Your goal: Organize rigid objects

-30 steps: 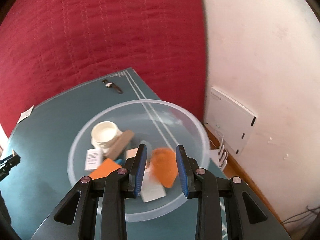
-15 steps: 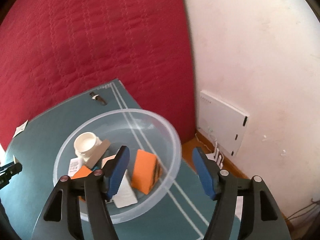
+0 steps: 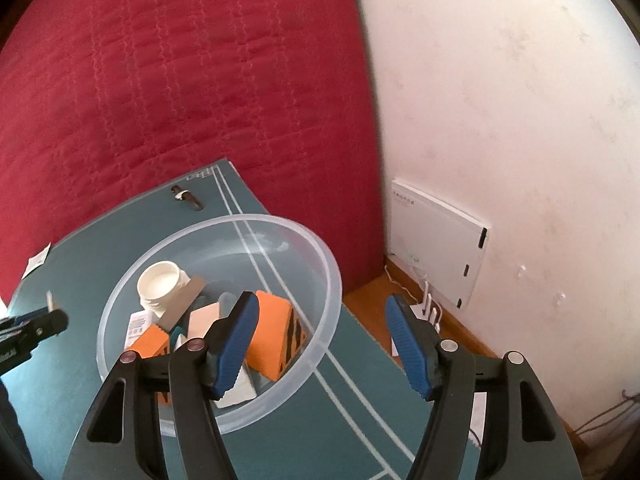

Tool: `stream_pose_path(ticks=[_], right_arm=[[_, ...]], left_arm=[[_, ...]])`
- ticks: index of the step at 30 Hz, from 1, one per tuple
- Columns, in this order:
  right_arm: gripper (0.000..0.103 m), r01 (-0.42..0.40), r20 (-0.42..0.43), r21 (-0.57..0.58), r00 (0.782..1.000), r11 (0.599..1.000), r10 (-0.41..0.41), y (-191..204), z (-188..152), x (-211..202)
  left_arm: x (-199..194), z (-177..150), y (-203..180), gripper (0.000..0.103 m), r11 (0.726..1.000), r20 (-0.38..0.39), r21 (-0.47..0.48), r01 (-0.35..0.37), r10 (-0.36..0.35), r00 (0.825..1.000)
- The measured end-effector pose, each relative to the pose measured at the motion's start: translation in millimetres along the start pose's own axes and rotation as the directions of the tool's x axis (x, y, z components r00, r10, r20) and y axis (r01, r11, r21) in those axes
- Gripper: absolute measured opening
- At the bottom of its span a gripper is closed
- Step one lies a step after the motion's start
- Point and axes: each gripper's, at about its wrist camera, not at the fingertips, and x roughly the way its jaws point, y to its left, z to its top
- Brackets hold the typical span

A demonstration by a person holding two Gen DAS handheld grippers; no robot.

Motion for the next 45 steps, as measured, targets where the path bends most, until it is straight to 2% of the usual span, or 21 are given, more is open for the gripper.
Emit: stream_pose_path(ticks=[9,19,21,22,23,27,28,29,35,40,45], right_arm=[[0.067,-0.035,-0.003,-0.002,0.999,0.999,0.035,4,-2,-2],[0.067,-0.058,0.005,0.01,0.998,0.998,0.058,5,-2,-6],[0.067,-0.063,0.007,0.011,0.998,0.998,0.063,5,-2,-8],[0.067,-0.066,0.008,0.01,0.998,0.998,0.066,5,-2,-9],[0.067,-0.069,0.009,0.009,0.998,0.998,0.069,6,-2,-9],[0.067,-0.081,0.012,0.006,0.997,0.997,0.081,6,-3,-12],[0.069,-0.082,0.012,0.006,0.997,0.997,0.082,6,-3,-13],[0.071,-0.084,0.012,0.008,0.996,0.996,0.084,6,-3,-13],[0.085,-0.089,0.009,0.023,0.996,0.996,0.089,4,-3,-15],[0.09,-0.102,0.009,0.017,0.995,0.995,0.102,6,-5,-19],[0.095,-0.124,-0.016,-0.012,0.992,0.992,0.124,14,-10,-23]], left_arm=[[17,16,-40,0.034,0.995,0.015,0.086,0.056,-0.058,0.998],[35,25,-64,0.035,0.983,-0.01,0.124,0.137,-0.137,0.991],[39,26,-63,0.043,0.982,-0.023,0.11,0.156,-0.155,0.988],[41,26,-63,0.061,0.983,-0.025,0.096,0.155,-0.153,0.988],[40,26,-61,0.076,0.985,-0.018,0.086,0.149,-0.148,0.989],[37,22,-55,0.079,0.99,-0.01,0.064,0.127,-0.126,0.992],[35,21,-53,0.083,0.992,-0.009,0.055,0.118,-0.118,0.993],[33,19,-51,0.088,0.993,-0.007,0.047,0.11,-0.11,0.994],[23,9,-40,0.102,1.0,0.021,0.014,0.028,-0.028,0.999],[8,0,-42,0.102,0.998,0.064,0.03,-0.055,0.053,0.997],[-5,-6,-48,0.102,0.994,0.086,0.046,-0.103,0.098,0.991]])
